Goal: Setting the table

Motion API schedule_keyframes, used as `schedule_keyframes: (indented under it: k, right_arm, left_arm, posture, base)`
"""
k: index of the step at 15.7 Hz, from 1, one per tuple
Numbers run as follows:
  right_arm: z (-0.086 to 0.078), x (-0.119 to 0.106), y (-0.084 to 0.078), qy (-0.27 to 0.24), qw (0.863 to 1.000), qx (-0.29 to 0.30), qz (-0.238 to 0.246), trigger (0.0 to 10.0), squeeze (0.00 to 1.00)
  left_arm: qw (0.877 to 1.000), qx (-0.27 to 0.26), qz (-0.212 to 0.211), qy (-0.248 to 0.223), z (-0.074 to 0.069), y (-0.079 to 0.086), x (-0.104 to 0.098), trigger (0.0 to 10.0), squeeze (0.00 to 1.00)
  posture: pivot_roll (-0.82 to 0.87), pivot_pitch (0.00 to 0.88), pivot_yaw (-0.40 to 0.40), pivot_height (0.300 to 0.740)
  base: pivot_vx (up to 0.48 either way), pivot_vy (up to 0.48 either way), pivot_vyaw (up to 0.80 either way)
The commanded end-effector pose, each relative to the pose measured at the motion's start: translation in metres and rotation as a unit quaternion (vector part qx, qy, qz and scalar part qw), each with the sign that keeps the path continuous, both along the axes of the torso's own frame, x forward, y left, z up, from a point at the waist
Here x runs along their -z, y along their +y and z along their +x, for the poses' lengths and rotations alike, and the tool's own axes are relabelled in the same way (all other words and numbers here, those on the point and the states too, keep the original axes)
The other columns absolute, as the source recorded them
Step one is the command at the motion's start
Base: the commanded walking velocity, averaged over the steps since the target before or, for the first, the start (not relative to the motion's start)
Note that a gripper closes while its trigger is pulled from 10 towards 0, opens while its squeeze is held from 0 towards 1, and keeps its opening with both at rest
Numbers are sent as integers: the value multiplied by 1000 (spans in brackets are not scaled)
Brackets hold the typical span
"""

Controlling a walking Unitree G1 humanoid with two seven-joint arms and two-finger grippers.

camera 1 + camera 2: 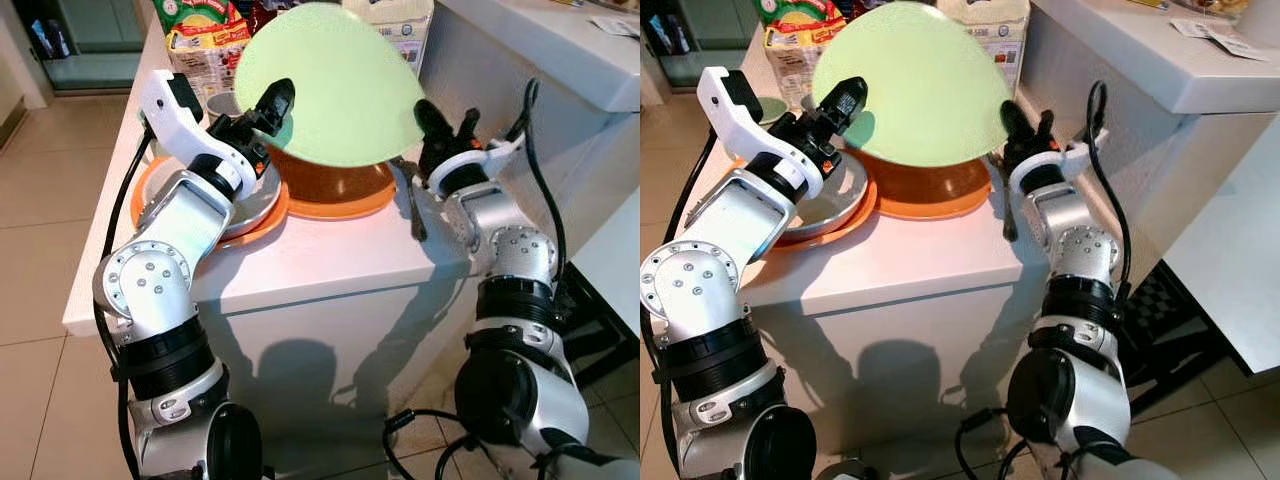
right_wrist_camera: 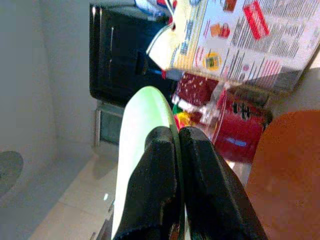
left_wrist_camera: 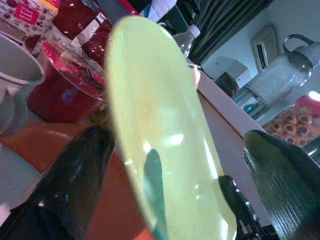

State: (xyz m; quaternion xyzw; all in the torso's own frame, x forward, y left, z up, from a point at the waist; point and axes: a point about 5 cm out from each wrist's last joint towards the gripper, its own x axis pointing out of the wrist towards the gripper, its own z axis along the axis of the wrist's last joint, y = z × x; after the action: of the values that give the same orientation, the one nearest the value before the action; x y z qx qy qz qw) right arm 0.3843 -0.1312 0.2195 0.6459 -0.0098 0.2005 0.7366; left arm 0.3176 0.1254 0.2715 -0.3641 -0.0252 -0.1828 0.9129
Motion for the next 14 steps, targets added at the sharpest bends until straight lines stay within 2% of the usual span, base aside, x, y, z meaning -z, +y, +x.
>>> schedule_keyframes:
  k: [1, 2, 3, 4, 14]
  right_arm:
    - [-3, -11, 1, -26, 1000, -6, -1, 0, 0]
    - [-4, -9, 4, -23, 1000, -13, -6, 0, 0]
    - [-5, -9, 6, -22, 1000, -14, -5, 0, 0]
    - [-5, -8, 6, -22, 1000, -14, -5, 0, 0]
    - [-3, -9, -7, -17, 1000, 10, -5, 0, 0]
  left_arm:
    - [1000, 9, -12, -1, 0, -7, -2, 10000, 0]
    - [1000, 11, -16, -3, 0, -7, -3, 9529, 0]
    - [1000, 10, -19, -1, 0, -7, -2, 549, 0]
    - [1000, 11, -21, -1, 0, -6, -2, 0, 0]
    - [1000, 2, -28, 8, 1, -4, 0, 0, 0]
  posture:
    - [38, 0, -15, 740]
    - [38, 0, -15, 740]
    - [38, 0, -15, 740]
    - [38, 0, -15, 740]
    - [37, 0, -11, 740]
  base:
    - [0, 0, 0]
    - [0, 0, 0]
    - [0, 0, 0]
    - [0, 0, 0]
    - [0, 0, 0]
